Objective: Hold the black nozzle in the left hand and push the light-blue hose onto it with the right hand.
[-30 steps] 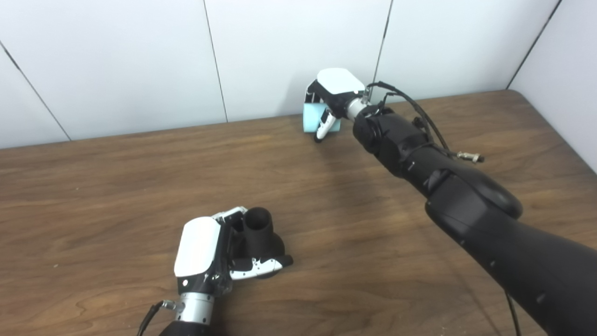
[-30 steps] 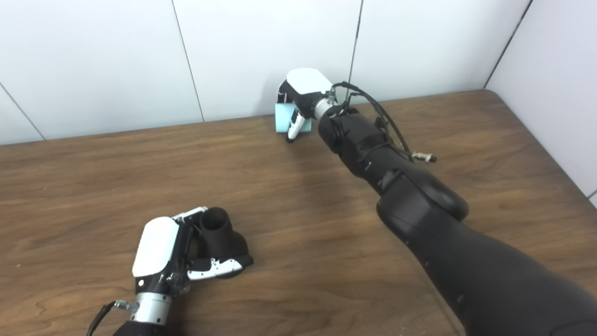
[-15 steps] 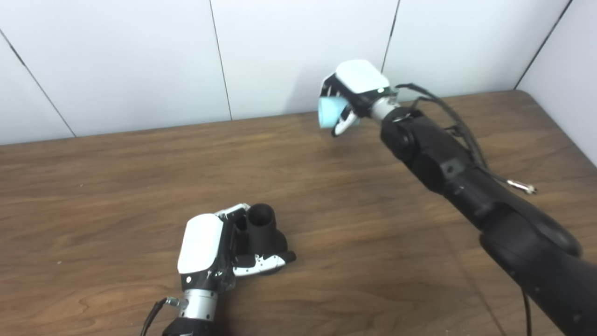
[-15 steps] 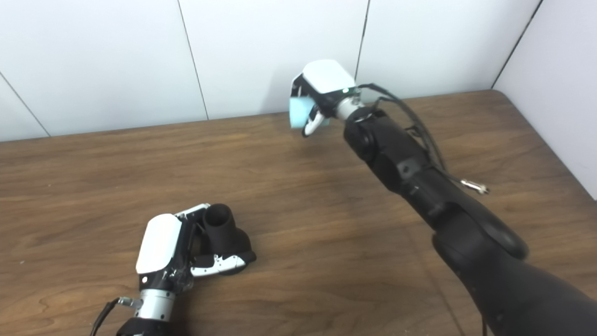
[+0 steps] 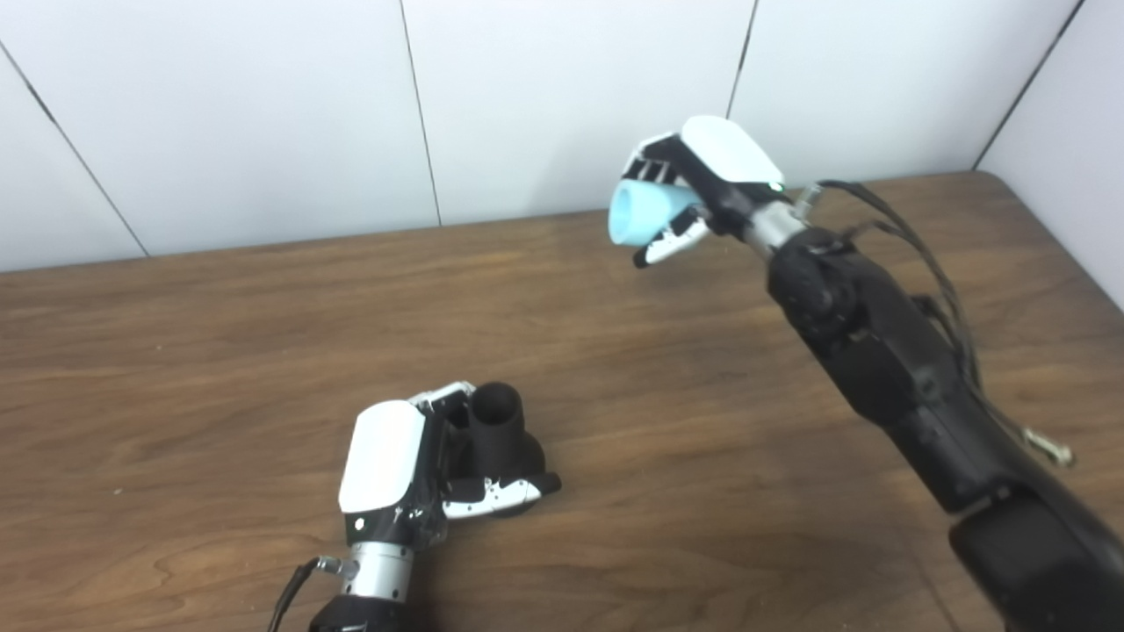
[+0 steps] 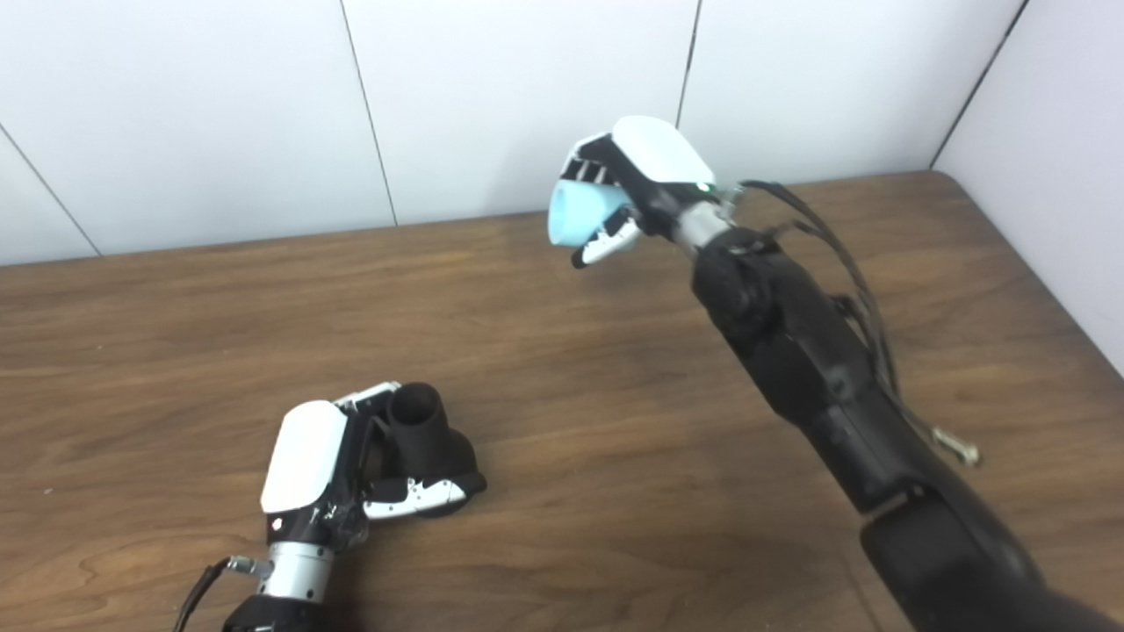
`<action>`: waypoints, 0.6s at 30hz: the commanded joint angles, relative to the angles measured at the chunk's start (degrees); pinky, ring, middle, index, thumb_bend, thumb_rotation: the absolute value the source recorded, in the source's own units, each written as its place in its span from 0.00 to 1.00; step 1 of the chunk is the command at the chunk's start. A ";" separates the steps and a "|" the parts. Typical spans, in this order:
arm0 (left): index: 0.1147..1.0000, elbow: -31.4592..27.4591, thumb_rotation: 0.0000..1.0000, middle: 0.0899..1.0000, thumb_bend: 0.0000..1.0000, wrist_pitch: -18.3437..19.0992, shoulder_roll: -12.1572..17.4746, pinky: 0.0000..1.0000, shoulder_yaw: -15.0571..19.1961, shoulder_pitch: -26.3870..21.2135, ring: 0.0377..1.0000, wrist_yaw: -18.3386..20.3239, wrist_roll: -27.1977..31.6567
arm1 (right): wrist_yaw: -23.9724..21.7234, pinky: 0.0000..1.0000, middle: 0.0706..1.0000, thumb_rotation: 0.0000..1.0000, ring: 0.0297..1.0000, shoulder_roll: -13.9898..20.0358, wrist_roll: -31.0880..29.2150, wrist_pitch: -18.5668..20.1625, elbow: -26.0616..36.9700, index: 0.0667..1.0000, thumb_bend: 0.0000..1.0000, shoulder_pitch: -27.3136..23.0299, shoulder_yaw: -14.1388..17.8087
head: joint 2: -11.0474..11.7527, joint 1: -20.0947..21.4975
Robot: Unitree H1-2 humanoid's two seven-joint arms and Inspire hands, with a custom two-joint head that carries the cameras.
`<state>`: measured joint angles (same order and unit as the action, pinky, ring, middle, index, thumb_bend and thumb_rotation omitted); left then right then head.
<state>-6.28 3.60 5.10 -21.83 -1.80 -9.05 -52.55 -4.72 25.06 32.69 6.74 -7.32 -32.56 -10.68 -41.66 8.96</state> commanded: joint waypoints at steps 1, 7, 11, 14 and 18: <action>0.45 1.80 0.00 0.37 0.52 0.93 0.78 0.59 0.14 0.35 0.53 0.87 -0.62 | 0.96 0.40 0.46 0.00 0.37 -1.00 -4.03 0.94 2.33 0.49 0.52 0.83 3.70 | -0.15 -0.03; 0.45 1.70 0.00 0.37 0.52 0.86 1.10 0.58 0.33 0.17 0.53 1.20 -0.37 | 0.11 0.33 0.45 0.00 0.37 -9.62 -16.70 11.58 7.00 0.49 0.51 8.27 13.51 | -0.23 0.00; 0.45 1.77 0.00 0.36 0.52 0.74 1.29 0.57 0.21 0.05 0.52 1.23 -0.46 | -0.09 0.32 0.47 0.00 0.40 -17.79 -30.28 19.96 8.43 0.50 0.50 9.93 22.65 | -0.23 0.09; 0.45 1.83 0.00 0.36 0.52 0.79 1.34 0.55 -0.02 0.00 0.51 1.37 -0.65 | 1.38 0.32 0.46 0.00 0.39 -20.99 -36.77 20.18 7.52 0.48 0.50 10.69 25.71 | -0.23 0.23; 0.45 1.91 0.00 0.37 0.52 0.68 1.40 0.56 -0.18 -0.11 0.53 1.36 -0.48 | 9.27 0.33 0.47 0.00 0.39 -22.06 -46.90 20.19 5.35 0.49 0.50 11.87 24.67 | -0.34 0.24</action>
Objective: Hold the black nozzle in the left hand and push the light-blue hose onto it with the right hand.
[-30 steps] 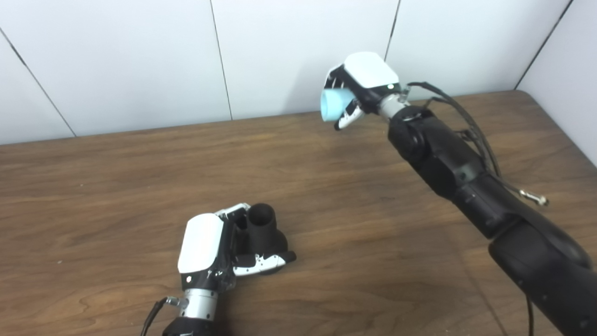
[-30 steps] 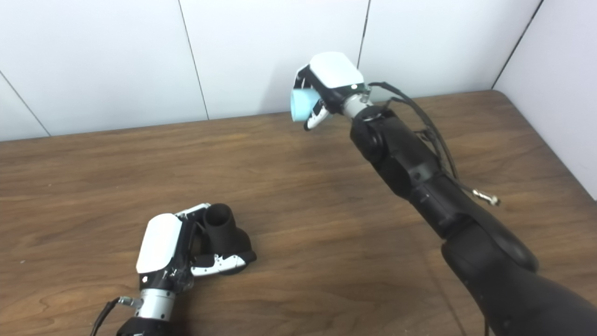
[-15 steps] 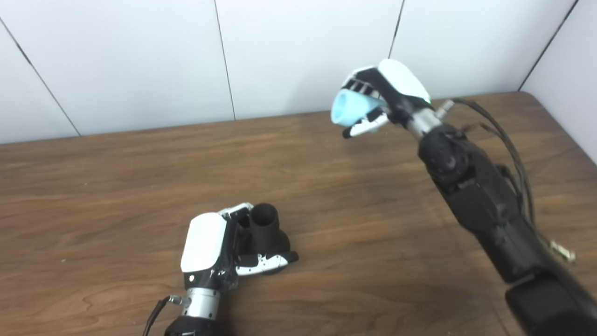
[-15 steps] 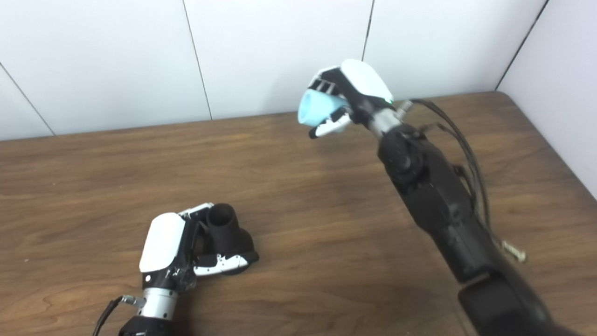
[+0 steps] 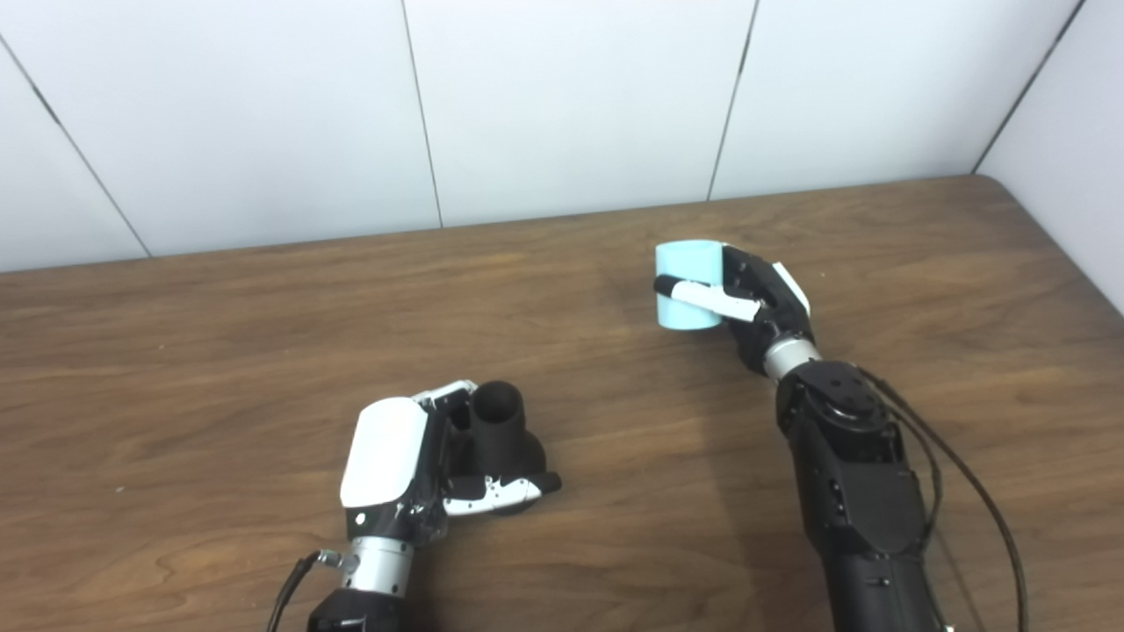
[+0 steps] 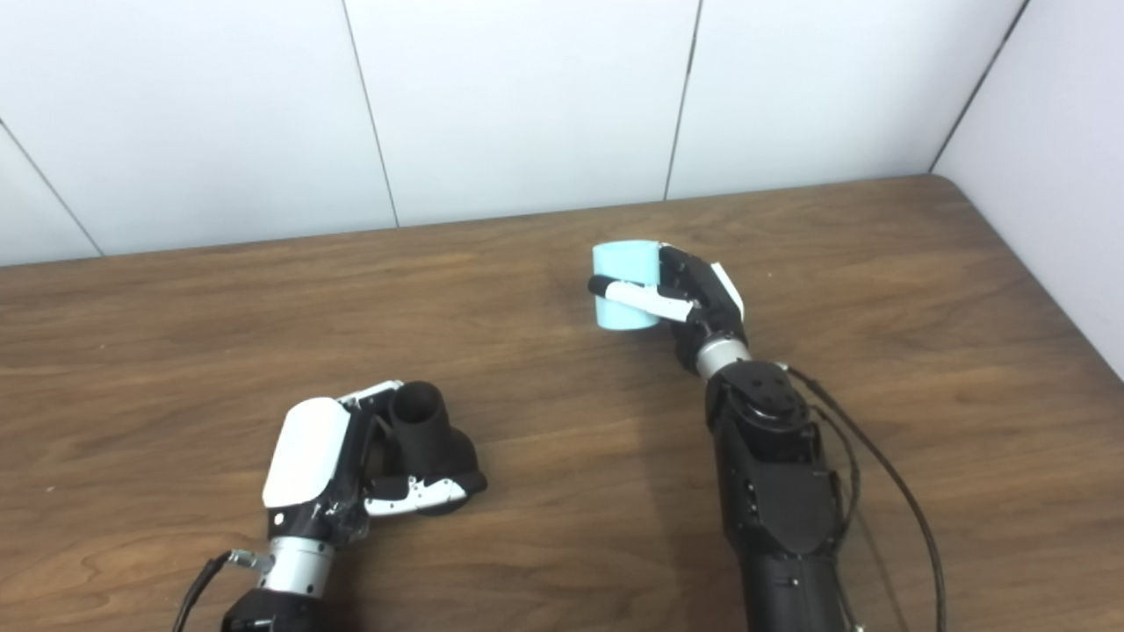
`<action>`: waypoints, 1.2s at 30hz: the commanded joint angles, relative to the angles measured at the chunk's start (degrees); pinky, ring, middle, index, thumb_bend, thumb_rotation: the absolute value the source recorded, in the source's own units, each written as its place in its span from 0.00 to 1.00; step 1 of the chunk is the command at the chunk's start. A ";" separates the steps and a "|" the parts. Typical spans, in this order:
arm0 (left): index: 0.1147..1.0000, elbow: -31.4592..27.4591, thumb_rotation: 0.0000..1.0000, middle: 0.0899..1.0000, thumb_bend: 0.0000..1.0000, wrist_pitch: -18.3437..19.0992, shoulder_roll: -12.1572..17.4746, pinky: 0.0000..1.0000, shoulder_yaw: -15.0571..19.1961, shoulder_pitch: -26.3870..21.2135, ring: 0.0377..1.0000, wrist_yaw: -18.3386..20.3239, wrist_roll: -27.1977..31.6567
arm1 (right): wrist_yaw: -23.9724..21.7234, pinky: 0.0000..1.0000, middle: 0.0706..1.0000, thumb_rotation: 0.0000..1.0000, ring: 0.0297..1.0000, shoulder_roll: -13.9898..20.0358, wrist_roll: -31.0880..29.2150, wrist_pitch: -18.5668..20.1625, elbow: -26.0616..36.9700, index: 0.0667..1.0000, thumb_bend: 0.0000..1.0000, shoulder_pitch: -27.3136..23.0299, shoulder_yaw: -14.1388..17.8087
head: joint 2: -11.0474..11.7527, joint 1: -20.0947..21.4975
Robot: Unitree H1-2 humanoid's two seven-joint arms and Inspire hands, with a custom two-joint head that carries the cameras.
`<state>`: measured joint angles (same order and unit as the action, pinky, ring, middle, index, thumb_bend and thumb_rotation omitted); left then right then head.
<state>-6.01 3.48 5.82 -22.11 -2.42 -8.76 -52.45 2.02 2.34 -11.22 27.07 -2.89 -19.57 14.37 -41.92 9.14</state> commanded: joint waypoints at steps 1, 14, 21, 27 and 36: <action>0.45 1.59 0.00 0.37 0.52 0.81 0.71 0.57 0.04 0.50 0.53 1.11 -0.58 | 4.16 0.34 0.47 0.00 0.38 0.95 -4.31 -0.14 0.65 0.49 0.50 -0.92 -1.41 | -0.08 0.06; 0.45 0.80 0.00 0.36 0.52 0.98 0.94 0.57 0.07 0.85 0.52 1.51 -0.68 | 8.46 0.33 0.46 0.00 0.40 5.63 -0.86 -3.99 -0.07 0.47 0.50 2.03 -11.52 | -0.77 -0.19; 0.45 1.00 0.00 0.36 0.52 0.97 0.78 0.56 0.02 0.90 0.52 1.48 -0.54 | 5.63 0.34 0.46 0.00 0.41 10.64 12.86 -12.66 -0.72 0.46 0.50 3.18 -17.85 | -0.95 -0.47; 0.45 1.00 0.00 0.36 0.52 1.17 0.66 0.57 0.02 0.81 0.53 1.63 -0.53 | 2.35 0.57 0.46 0.00 0.52 11.84 16.33 -15.69 -1.47 0.45 0.52 3.18 -18.44 | -1.14 -0.62; 0.44 1.01 0.00 0.36 0.52 1.00 0.70 0.57 -0.07 0.86 0.52 1.46 -0.64 | -1.73 0.69 0.68 0.10 0.71 13.17 19.69 -16.74 -1.33 0.64 0.99 3.47 -19.32 | -1.29 -0.89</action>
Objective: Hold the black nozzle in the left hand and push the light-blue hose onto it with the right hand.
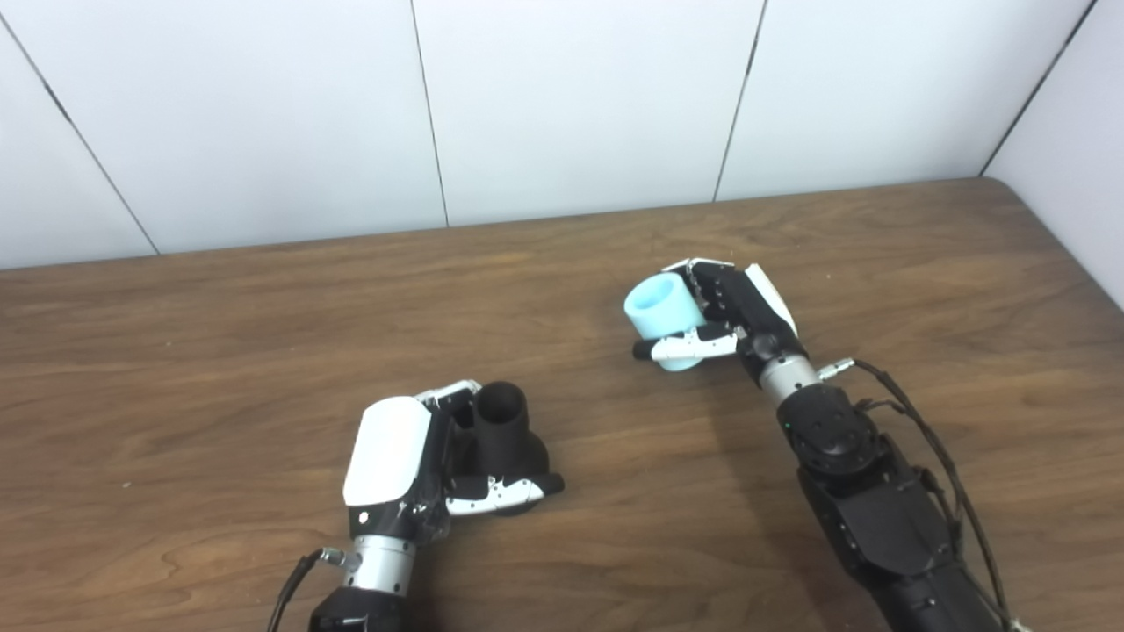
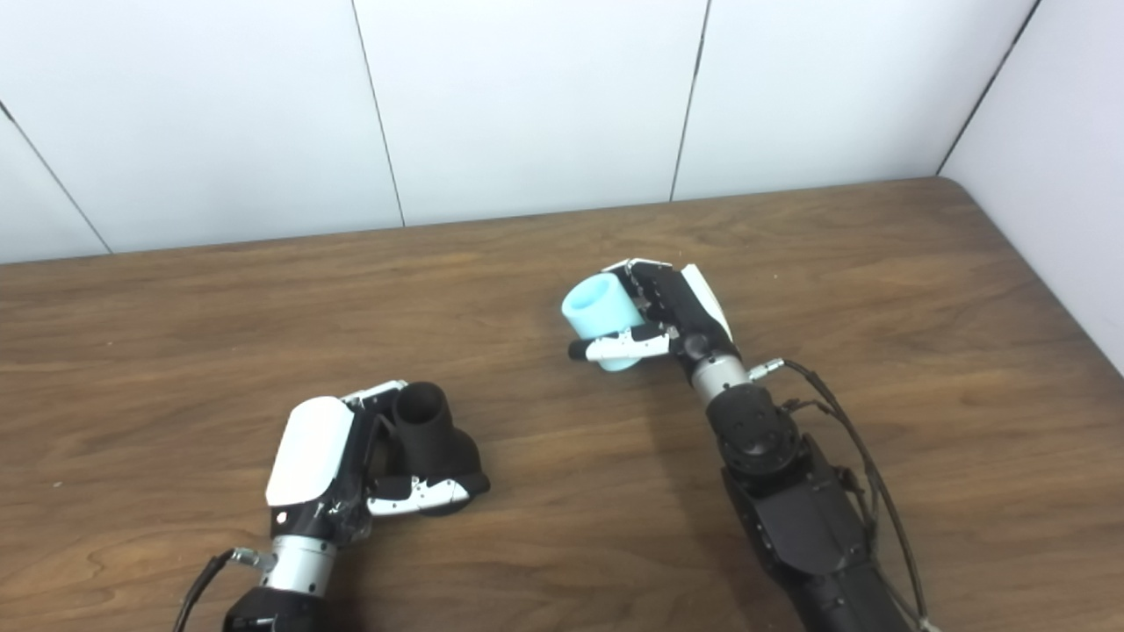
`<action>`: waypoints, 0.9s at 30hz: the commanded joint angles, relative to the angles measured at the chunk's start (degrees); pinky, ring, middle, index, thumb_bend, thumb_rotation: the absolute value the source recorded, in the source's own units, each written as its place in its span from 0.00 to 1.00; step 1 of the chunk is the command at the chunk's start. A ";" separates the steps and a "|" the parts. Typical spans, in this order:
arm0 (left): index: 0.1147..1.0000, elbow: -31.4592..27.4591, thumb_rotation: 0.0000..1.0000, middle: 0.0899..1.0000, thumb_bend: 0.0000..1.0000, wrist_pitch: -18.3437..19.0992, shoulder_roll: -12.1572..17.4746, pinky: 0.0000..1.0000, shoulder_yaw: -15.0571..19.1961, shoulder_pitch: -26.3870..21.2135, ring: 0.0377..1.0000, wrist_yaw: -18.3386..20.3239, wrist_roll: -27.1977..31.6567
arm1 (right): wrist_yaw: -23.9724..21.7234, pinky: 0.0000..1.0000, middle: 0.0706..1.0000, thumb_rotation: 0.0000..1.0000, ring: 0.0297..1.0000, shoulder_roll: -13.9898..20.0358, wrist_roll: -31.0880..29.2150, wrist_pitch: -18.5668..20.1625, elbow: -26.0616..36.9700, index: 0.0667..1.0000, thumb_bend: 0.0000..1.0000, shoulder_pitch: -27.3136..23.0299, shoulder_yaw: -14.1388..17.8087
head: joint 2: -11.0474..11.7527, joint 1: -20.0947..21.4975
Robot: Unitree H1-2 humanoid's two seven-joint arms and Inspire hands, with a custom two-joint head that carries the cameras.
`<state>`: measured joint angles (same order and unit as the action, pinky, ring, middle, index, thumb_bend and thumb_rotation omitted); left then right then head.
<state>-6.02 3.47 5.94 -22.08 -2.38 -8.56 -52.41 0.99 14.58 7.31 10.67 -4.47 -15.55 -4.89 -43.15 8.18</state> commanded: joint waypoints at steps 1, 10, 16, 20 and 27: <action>0.44 1.02 0.00 0.36 0.52 0.99 0.58 0.57 -0.08 0.84 0.52 1.23 -0.64 | -0.85 0.68 0.68 0.10 0.71 0.91 1.44 -0.32 0.29 0.64 1.00 -0.54 -0.05 | -0.06 0.08; 0.44 0.61 0.00 0.35 0.52 1.33 0.72 0.58 0.06 0.88 0.52 1.75 -0.62 | -2.21 0.78 0.74 0.11 0.79 1.56 5.17 0.69 1.13 0.68 1.00 -0.63 -1.27 | -0.19 -0.06; 0.44 0.39 0.00 0.36 0.52 1.71 0.92 0.60 0.14 0.84 0.53 2.41 -0.77 | -3.60 0.84 0.80 0.12 0.85 2.15 6.80 1.26 2.20 0.71 1.00 -0.83 -1.79 | -0.48 -0.27; 0.44 0.50 0.00 0.37 0.52 1.31 1.12 0.58 0.10 0.85 0.53 2.25 -0.88 | -4.04 0.80 0.78 0.12 0.83 2.29 7.63 0.91 2.53 0.71 1.00 -1.01 -1.93 | -0.59 -0.30; 0.44 0.15 0.00 0.37 0.52 1.61 1.49 0.60 0.31 0.62 0.53 2.98 -0.72 | -5.14 0.80 0.79 0.13 0.83 2.65 8.00 0.57 2.56 0.71 1.00 -1.04 -2.00 | -0.89 -0.60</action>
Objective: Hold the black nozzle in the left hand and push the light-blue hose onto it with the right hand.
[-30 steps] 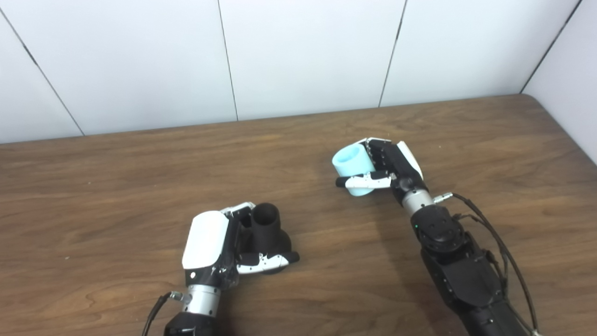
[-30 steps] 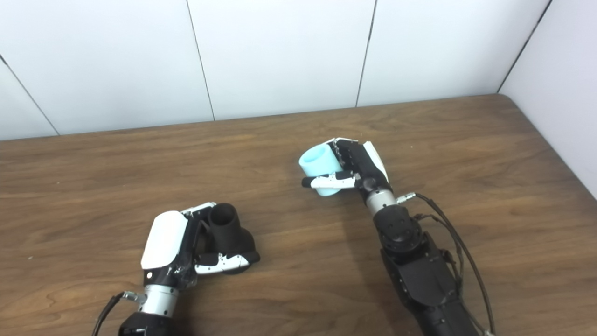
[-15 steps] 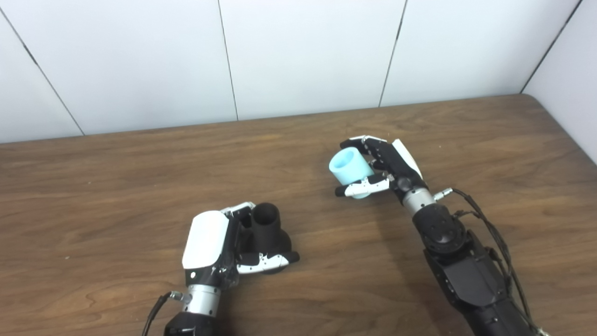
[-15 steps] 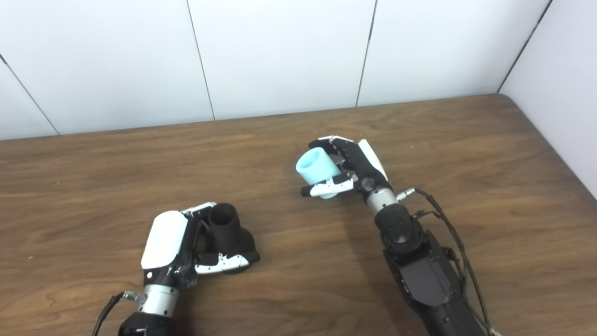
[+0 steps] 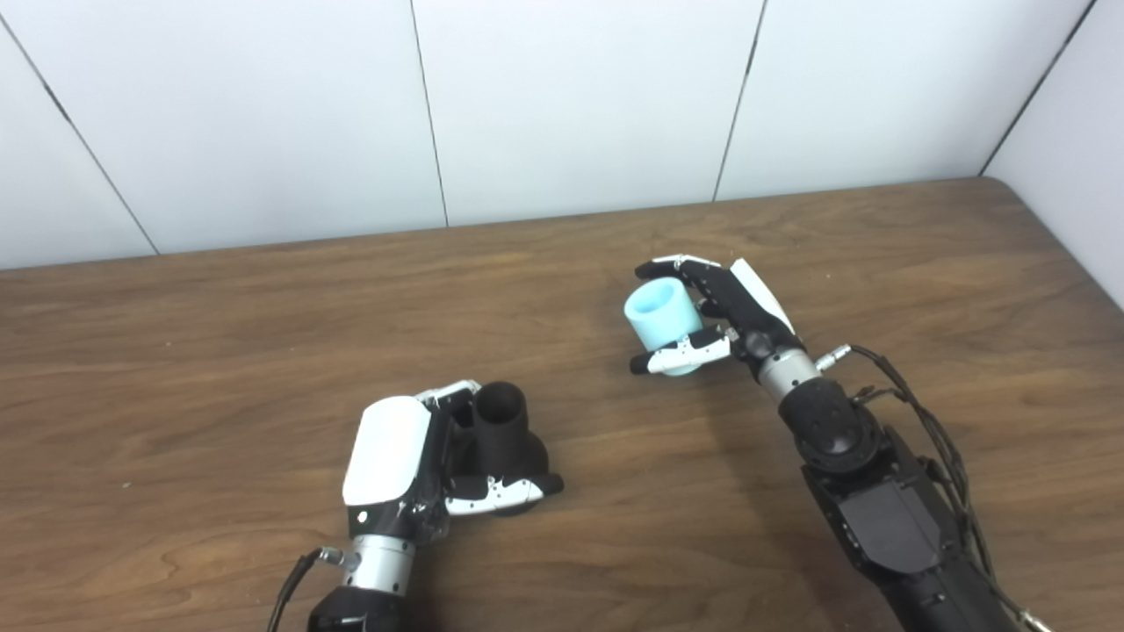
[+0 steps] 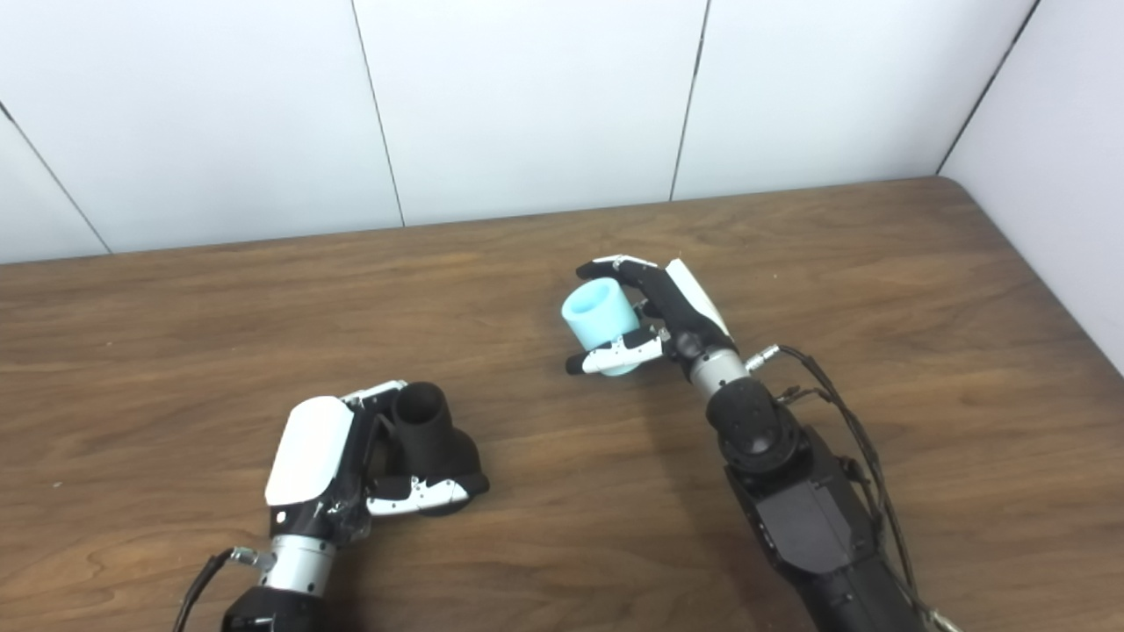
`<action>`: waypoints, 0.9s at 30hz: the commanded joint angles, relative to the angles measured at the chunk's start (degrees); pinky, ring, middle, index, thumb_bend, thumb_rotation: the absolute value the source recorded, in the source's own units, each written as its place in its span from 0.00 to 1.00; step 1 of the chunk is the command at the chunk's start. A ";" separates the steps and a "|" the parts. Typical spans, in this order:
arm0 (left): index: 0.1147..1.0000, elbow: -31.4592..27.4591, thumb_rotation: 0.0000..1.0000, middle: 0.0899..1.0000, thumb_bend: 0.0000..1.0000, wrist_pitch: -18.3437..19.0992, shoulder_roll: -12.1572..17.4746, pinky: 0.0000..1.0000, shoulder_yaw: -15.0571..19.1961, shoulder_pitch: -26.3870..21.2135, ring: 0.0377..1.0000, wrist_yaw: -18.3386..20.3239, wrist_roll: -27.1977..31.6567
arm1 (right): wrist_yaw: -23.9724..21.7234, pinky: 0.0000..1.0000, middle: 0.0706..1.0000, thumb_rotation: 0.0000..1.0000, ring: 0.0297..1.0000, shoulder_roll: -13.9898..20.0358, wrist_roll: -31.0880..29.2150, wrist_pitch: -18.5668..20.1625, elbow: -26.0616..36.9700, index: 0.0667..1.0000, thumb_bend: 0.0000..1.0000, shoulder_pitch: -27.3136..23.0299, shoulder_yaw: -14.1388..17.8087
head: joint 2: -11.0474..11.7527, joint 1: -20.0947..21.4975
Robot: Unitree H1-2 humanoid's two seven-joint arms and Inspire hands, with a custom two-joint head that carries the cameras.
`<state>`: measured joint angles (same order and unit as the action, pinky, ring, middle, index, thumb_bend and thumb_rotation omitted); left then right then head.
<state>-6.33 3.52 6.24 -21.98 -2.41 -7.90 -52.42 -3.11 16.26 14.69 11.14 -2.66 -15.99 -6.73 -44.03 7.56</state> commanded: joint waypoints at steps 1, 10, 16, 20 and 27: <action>0.44 0.38 0.00 0.37 0.52 1.53 1.25 0.61 0.28 0.62 0.53 2.38 -0.61 | -1.23 0.80 0.79 0.14 0.84 1.11 0.81 -0.02 0.89 0.71 1.00 -0.54 -0.26 | -0.01 0.02; 0.44 -0.42 0.00 0.37 0.52 1.40 1.98 0.61 0.75 0.46 0.54 3.41 -0.42 | -1.65 0.81 0.79 0.22 0.85 5.03 9.22 -2.26 2.15 0.73 1.00 -0.96 -3.65 | -0.35 0.08; 0.44 -0.86 0.00 0.38 0.52 1.49 2.22 0.60 1.01 0.42 0.54 4.00 -0.13 | -2.20 0.80 0.79 0.22 0.85 6.11 11.55 -3.19 3.43 0.74 1.00 -0.47 -3.79 | -0.48 0.15; 0.43 -1.07 0.00 0.39 0.52 1.71 2.35 0.61 0.90 0.34 0.55 4.61 -0.34 | -2.83 0.79 0.80 0.24 0.86 6.78 11.74 -4.59 4.40 0.75 1.00 -0.25 -3.42 | -0.55 0.15; 0.44 -0.79 0.00 0.38 0.52 1.54 2.31 0.60 0.68 0.29 0.54 4.37 -0.59 | -3.71 0.78 0.80 0.25 0.85 7.44 12.75 -4.30 7.85 0.75 1.00 -0.60 -2.23 | -0.55 0.23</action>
<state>-7.35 3.50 7.55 -21.50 -2.77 -5.51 -51.96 -7.10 22.29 26.86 7.48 2.23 -14.61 -10.13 -44.56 7.73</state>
